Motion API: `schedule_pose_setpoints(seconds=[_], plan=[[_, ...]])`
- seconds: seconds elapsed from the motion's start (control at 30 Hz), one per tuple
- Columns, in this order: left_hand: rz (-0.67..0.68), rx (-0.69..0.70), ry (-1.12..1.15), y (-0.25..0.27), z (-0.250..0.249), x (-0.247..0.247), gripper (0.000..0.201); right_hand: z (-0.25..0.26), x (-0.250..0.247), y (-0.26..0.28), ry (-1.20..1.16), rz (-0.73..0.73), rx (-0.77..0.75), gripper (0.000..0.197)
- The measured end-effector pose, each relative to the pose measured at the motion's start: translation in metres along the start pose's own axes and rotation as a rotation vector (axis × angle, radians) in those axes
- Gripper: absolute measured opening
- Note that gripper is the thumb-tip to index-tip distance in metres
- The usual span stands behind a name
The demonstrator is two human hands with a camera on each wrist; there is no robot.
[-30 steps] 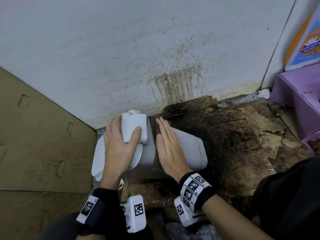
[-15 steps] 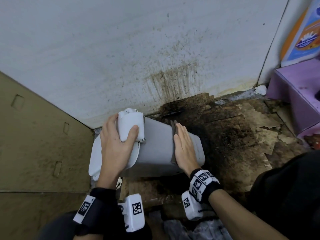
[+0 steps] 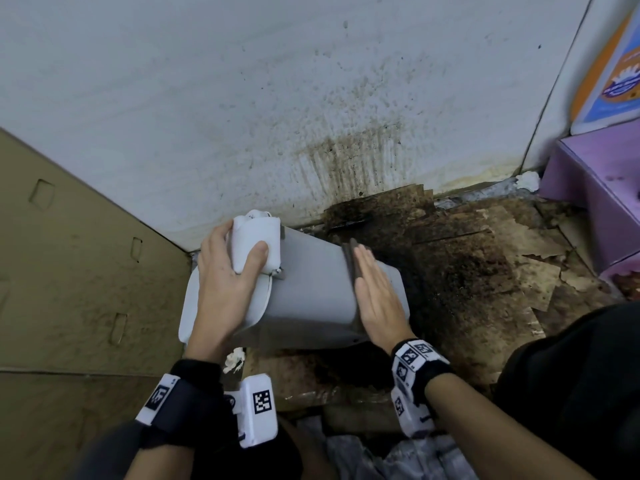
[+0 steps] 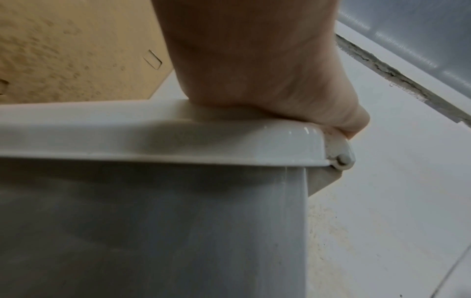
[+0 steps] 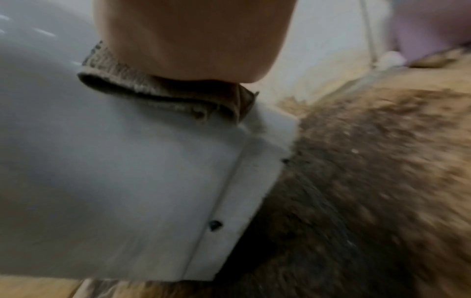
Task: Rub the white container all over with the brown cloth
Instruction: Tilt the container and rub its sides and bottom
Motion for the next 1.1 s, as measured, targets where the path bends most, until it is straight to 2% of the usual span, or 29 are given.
schedule_pose_setpoints(seconds=[0.07, 0.13, 0.3, 0.37, 0.5, 0.57, 0.67, 0.73, 0.93, 1.1], plan=[[0.009, 0.002, 0.000, 0.000, 0.000, 0.003, 0.089, -0.041, 0.004, 0.007, -0.016, 0.024, 0.127, 0.056], [0.011, 0.010, -0.008, 0.001, -0.002, 0.006, 0.088, -0.059, 0.007, 0.007, -0.032, 0.035, 0.191, 0.058], [-0.005, -0.005, -0.005, -0.002, -0.001, 0.001, 0.091, -0.052, 0.015, -0.001, -0.023, 0.069, 0.266, 0.054], [-0.008, -0.016, 0.007, -0.002, 0.001, -0.002, 0.090, -0.029, 0.016, -0.008, -0.041, 0.066, 0.234, 0.056], [-0.006, -0.012, -0.002, 0.000, 0.000, -0.002, 0.090, 0.043, 0.013, -0.017, -0.082, 0.024, 0.053, 0.059], [-0.005, -0.017, 0.007, -0.001, 0.003, -0.002, 0.089, 0.063, 0.011, -0.017, -0.080, 0.016, -0.010, 0.057], [0.009, -0.012, 0.016, -0.001, 0.004, -0.002, 0.086, 0.057, 0.005, -0.013, -0.056, -0.015, -0.100, 0.055], [0.025, -0.005, 0.018, 0.000, 0.003, -0.002, 0.085, 0.031, 0.001, -0.005, -0.030, -0.038, -0.121, 0.055], [0.018, 0.002, 0.039, 0.000, 0.005, -0.006, 0.083, -0.076, 0.007, 0.016, -0.065, -0.045, 0.218, 0.059], [0.019, 0.001, 0.064, -0.005, 0.007, -0.009, 0.069, -0.070, 0.011, 0.009, -0.069, -0.054, 0.328, 0.063]])
Point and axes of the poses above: each hand's wrist, its own y-axis away from the middle knuckle, its own x-axis out of the palm, z = x × y, the point moved 10 cm from there along -y, towards the middle knuckle, and after that the axes turned 11 degrees about y, right-handed, at the moved point
